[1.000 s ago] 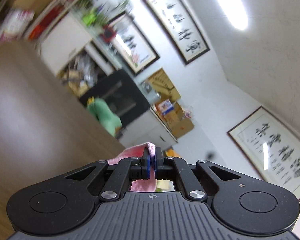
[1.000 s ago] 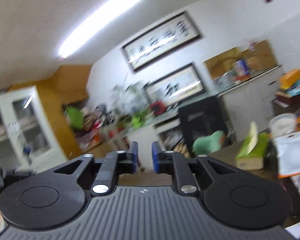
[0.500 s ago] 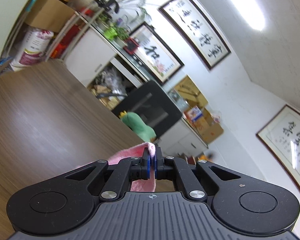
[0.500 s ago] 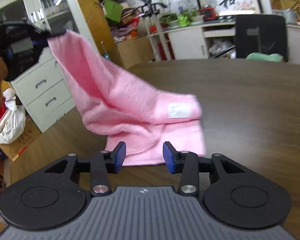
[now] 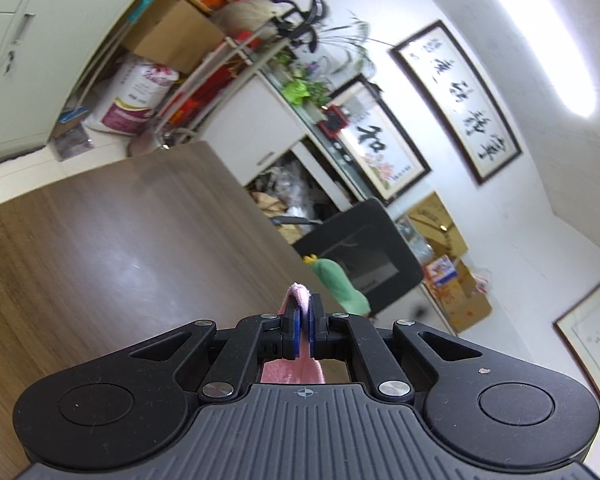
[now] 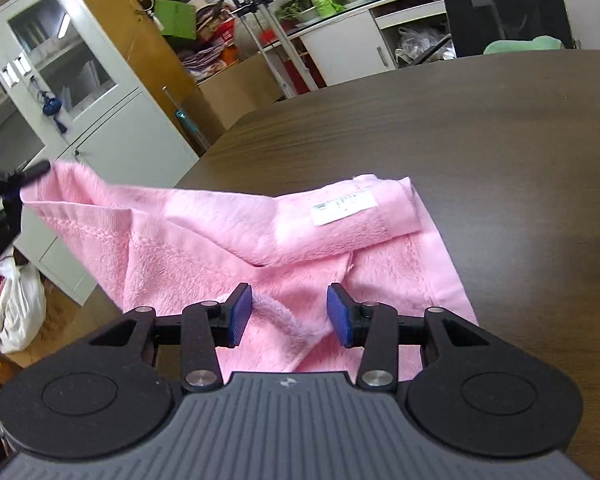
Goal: Fold towel
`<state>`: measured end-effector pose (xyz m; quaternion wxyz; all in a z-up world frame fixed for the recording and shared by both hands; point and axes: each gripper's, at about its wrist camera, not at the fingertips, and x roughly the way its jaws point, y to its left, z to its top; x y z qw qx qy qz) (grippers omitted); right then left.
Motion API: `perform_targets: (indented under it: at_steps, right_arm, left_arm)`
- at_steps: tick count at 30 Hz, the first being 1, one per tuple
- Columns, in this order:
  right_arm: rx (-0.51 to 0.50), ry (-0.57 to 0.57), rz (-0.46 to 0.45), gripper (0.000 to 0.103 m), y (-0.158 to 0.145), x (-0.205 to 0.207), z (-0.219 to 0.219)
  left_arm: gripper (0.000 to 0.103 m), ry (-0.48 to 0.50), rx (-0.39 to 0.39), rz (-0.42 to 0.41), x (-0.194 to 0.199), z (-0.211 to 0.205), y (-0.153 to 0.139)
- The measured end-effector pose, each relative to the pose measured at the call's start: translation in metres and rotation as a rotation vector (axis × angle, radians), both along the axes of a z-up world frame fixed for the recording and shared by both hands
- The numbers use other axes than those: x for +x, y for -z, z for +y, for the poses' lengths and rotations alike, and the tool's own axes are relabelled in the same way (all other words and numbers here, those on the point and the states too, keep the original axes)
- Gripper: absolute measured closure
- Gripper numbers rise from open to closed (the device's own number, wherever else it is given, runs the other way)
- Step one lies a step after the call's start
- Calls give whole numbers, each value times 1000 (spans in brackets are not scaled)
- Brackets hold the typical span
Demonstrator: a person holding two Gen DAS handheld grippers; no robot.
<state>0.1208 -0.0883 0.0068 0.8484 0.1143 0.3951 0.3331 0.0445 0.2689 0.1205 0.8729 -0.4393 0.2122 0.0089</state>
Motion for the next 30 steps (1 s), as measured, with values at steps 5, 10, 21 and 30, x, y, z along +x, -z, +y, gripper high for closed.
perform_targets:
  at_steps: [5,10,21,30]
  right_arm:
    - [4,12,17,53,8,9,1]
    - [8,25,35,53,17,19,2]
    - [-67,16,-131,100,-14,-18,-2]
    - [-204,206,-464,100,-130,6,-34]
  left_arm:
    - [100,-26,-37,39,8,22,20]
    - [99,-26,-47,57,10,26,31]
    - [99,-26,-37,76,1,24,26]
    - [99,11,-72,39,46,-18,-1]
